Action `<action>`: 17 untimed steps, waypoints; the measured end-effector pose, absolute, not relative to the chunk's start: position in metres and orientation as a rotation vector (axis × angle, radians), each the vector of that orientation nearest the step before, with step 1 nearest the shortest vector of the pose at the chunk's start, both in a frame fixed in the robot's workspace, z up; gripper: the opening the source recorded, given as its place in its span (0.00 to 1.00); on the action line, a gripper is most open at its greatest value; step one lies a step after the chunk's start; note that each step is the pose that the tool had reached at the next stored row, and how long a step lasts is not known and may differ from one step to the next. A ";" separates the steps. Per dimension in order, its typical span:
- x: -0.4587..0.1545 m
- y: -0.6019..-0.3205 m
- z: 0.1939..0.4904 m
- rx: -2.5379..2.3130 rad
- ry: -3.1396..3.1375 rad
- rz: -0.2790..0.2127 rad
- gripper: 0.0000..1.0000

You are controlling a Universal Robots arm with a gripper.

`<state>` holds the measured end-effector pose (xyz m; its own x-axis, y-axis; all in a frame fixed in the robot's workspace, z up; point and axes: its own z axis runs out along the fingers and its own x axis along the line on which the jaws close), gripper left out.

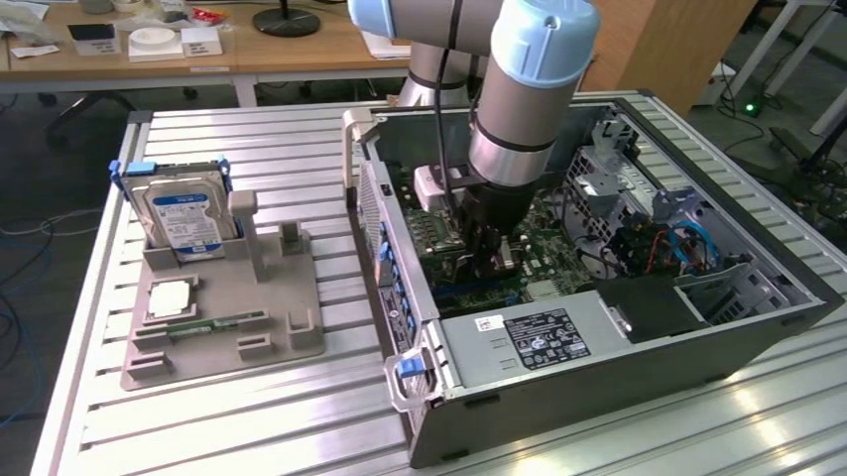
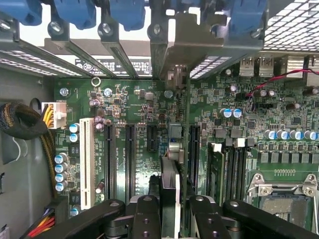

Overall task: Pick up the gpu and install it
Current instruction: 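Insert the gpu into the slot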

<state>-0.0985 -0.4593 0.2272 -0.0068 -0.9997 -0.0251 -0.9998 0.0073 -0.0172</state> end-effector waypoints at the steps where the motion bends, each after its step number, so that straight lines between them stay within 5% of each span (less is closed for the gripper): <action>1: -0.099 -0.459 0.227 -2.193 2.208 0.009 0.27; 17: -0.099 -0.459 0.224 -2.192 2.207 0.008 0.27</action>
<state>-0.0995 -0.4592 0.2243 -0.0065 -0.9997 -0.0255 -0.9998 0.0070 -0.0181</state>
